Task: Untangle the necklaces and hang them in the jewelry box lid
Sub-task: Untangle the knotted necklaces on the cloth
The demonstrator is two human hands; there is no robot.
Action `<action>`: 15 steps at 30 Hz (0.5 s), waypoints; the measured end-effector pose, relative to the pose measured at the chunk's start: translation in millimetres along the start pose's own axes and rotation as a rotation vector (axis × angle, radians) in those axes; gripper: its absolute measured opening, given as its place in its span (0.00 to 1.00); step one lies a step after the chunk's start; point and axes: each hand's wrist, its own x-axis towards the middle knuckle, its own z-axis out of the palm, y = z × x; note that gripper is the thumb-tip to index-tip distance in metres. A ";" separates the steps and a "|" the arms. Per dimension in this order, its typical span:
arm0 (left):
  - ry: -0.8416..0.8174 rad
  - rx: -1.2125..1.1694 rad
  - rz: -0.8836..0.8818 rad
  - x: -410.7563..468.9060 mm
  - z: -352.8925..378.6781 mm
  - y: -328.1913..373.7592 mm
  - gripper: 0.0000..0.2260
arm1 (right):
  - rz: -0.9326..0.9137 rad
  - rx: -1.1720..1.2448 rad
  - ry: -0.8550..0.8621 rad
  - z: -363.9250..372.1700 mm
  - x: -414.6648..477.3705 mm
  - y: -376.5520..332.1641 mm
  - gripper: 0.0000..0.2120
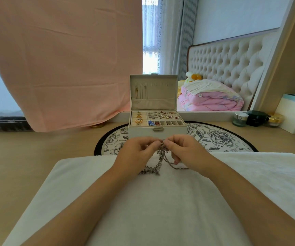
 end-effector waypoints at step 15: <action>-0.049 0.245 -0.125 4.2 -4.6 5.1 0.08 | -0.080 -0.342 -0.101 8.3 -2.9 -6.9 0.10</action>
